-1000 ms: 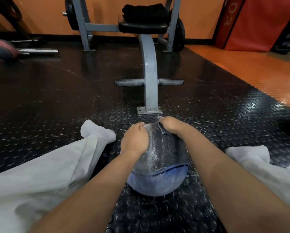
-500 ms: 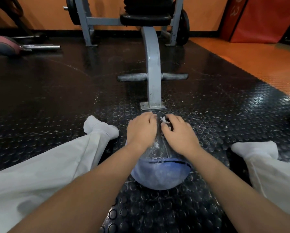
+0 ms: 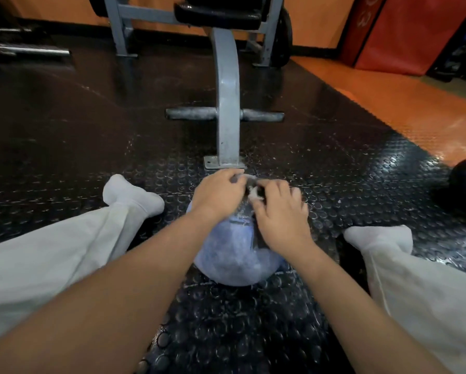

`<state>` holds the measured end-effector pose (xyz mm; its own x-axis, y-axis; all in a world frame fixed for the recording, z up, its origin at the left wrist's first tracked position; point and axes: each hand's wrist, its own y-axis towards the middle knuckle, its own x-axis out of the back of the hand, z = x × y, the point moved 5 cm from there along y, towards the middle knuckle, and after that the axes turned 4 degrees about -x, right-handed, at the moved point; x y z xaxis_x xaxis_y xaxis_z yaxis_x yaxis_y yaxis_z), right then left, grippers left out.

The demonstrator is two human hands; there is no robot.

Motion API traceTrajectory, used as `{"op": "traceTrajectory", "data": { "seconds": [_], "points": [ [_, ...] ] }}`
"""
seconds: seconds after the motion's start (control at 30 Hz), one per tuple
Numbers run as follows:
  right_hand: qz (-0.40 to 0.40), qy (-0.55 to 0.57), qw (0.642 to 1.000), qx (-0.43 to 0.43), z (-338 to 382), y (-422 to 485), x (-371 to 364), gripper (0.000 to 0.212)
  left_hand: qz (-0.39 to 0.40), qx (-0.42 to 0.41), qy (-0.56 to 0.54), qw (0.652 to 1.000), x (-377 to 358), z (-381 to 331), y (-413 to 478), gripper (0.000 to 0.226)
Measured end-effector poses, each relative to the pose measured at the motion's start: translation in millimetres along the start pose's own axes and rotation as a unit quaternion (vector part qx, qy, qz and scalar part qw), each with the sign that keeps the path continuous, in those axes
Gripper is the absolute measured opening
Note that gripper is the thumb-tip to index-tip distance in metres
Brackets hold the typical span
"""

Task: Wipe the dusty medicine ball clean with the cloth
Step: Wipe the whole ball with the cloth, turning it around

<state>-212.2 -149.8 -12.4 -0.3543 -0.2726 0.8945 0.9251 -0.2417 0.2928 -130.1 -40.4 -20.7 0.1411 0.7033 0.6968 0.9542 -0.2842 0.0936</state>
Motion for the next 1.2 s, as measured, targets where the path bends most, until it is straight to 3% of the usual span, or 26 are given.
{"op": "traceTrajectory", "data": {
  "seconds": [0.07, 0.13, 0.2, 0.3, 0.4, 0.5, 0.57, 0.8, 1.0, 1.2],
  "points": [
    [-0.053, -0.029, 0.992, 0.107, 13, -10, 2, 0.038, 0.037, 0.018, -0.023, 0.999, 0, 4, 11, 0.034],
    [-0.016, 0.040, 0.990, 0.137, 6, 0, 3, 0.036, 0.057, 0.019, -0.044, 0.997, 2, 7, 13, 0.033],
    [0.045, 0.148, 0.985, 0.083, -14, 22, 0, 0.027, 0.049, 0.007, -0.057, 0.997, 4, 9, 12, 0.033],
    [0.049, 0.201, 0.978, 0.011, -32, 43, -5, 0.025, 0.028, 0.005, -0.059, 0.998, 3, 12, 9, 0.034],
    [0.046, 0.178, 0.980, 0.076, -11, 27, -4, 0.019, 0.004, 0.021, -0.072, 0.997, 5, 15, 10, 0.035],
    [0.104, 0.106, 0.967, 0.209, 22, 3, 2, 0.034, -0.003, 0.033, -0.096, 0.995, 8, 20, 9, 0.034],
    [0.141, 0.083, 0.956, 0.245, 27, 0, 2, 0.041, 0.002, 0.032, -0.110, 0.993, 8, 23, 6, 0.033],
    [0.073, 0.098, 0.981, 0.148, 17, 34, 3, 0.029, -0.014, 0.048, -0.111, 0.993, 5, 19, 10, 0.033],
    [0.083, 0.020, 0.954, 0.289, 25, 4, 6, 0.040, -0.002, 0.060, -0.149, 0.987, 9, 24, 13, 0.031],
    [0.063, 0.038, 0.958, 0.278, 12, 8, 13, 0.035, -0.001, 0.039, -0.130, 0.991, 1, 20, 12, 0.033]
  ]
}}
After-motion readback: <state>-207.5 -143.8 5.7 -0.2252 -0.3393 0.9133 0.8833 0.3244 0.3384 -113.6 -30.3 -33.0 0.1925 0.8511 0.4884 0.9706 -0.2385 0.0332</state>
